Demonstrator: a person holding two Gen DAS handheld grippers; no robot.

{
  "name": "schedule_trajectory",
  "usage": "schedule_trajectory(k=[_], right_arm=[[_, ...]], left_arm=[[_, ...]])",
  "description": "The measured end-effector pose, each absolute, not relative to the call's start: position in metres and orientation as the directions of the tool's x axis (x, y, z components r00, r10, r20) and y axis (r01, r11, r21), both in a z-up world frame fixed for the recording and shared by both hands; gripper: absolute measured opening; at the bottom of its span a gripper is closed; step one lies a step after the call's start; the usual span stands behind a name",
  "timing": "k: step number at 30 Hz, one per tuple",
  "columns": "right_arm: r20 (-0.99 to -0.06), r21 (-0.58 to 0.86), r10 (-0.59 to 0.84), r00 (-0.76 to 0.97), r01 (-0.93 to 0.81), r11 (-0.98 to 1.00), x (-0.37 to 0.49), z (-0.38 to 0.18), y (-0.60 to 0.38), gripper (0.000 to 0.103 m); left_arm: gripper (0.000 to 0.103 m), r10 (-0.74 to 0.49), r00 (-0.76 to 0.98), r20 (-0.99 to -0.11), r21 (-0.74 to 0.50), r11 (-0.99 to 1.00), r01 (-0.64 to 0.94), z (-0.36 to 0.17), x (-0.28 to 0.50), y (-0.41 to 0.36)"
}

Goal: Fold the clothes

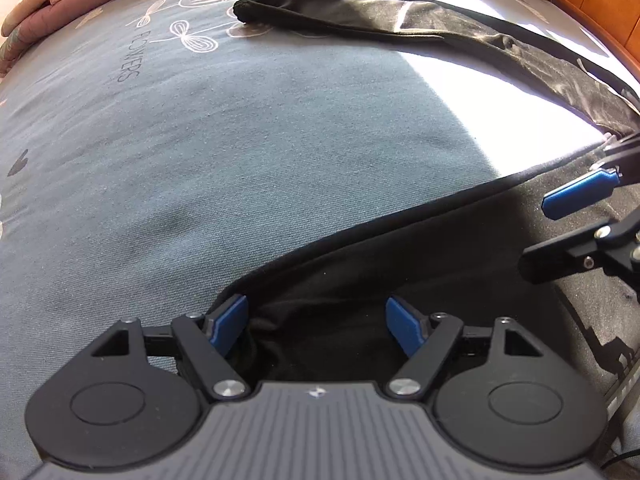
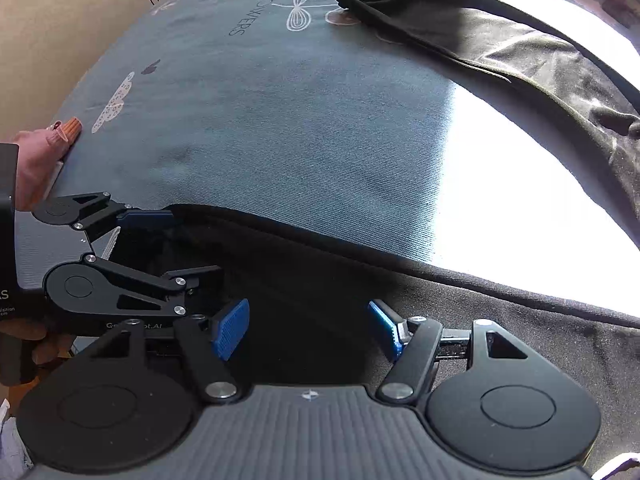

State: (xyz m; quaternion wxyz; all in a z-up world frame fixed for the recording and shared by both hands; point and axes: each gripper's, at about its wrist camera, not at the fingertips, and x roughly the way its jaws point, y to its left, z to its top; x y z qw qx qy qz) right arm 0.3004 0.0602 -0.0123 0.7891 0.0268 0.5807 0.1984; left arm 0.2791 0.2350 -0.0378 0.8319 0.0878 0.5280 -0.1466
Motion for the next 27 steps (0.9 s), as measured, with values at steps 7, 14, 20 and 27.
schedule_trajectory(k=[7, 14, 20, 27], right_arm=[[-0.901, 0.278, 0.349, 0.258, -0.276, 0.92, 0.299, -0.009, 0.053, 0.07], [-0.905, 0.265, 0.336, 0.259, -0.275, 0.924, 0.3, -0.008, 0.049, 0.07], [-0.903, 0.273, 0.339, 0.263, -0.257, 0.927, 0.303, -0.01, 0.043, 0.07], [-0.907, 0.274, 0.344, 0.245, -0.279, 0.92, 0.3, -0.011, 0.041, 0.07]], left_arm=[[0.077, -0.237, 0.367, -0.899, -0.113, 0.937, 0.33, -0.033, 0.273, 0.224], [0.077, -0.136, 0.335, -0.932, -0.029, 0.951, 0.307, -0.044, 0.262, 0.231], [0.078, -0.184, 0.285, -0.94, -0.093, 0.948, 0.305, -0.027, 0.239, 0.239], [0.078, -0.092, 0.204, -0.975, -0.01, 0.929, 0.37, -0.046, 0.215, 0.235]])
